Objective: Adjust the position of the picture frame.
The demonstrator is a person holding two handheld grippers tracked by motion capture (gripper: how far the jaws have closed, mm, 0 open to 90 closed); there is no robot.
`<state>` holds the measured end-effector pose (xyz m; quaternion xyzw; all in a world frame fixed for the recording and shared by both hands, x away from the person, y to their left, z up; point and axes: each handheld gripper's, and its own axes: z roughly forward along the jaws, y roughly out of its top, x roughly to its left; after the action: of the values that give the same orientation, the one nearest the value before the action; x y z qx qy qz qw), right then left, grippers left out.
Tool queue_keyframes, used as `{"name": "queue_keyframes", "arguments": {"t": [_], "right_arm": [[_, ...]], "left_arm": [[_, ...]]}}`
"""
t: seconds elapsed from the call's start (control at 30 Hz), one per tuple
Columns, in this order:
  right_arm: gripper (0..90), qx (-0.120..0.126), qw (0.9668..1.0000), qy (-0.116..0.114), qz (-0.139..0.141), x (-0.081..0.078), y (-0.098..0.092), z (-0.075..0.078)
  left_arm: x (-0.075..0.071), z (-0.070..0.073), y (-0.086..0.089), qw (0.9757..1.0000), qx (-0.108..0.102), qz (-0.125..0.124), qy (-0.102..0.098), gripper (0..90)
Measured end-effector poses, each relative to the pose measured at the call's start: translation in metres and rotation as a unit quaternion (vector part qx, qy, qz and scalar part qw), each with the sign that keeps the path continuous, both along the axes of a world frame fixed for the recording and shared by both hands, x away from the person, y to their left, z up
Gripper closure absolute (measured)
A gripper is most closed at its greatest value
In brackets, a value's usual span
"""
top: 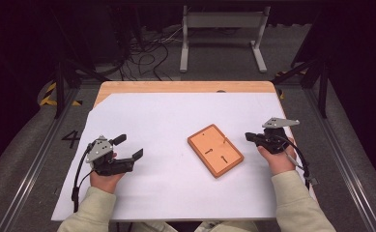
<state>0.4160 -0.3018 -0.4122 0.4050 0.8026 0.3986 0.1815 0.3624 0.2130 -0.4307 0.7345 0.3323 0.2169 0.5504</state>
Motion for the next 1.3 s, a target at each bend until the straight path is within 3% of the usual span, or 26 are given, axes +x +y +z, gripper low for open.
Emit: {"name": "queue_keyframes", "arguments": {"t": [0.07, 0.4, 0.93, 1.3], "right_arm": [[90.0, -0.013, 0.9996, 0.023, -0.002, 0.003, 0.001, -0.007], [90.0, -0.048, 0.9965, 0.067, 0.013, 0.007, 0.009, -0.02], [90.0, -0.078, 0.9903, 0.103, 0.052, 0.004, 0.02, -0.026], [90.0, -0.079, 0.9896, 0.108, 0.051, 0.002, 0.021, -0.024]], "left_arm": [[0.0, 0.0, 0.0, 1.0, 0.001, 0.0, 0.001, 15.1], [0.002, -0.002, -0.001, 0.9999, -0.001, -0.002, 0.011, 14.4], [0.004, -0.003, -0.001, 0.9998, -0.003, -0.006, 0.019, 14.0], [0.005, -0.004, -0.001, 0.9998, -0.004, -0.006, 0.021, 14.0]]}}
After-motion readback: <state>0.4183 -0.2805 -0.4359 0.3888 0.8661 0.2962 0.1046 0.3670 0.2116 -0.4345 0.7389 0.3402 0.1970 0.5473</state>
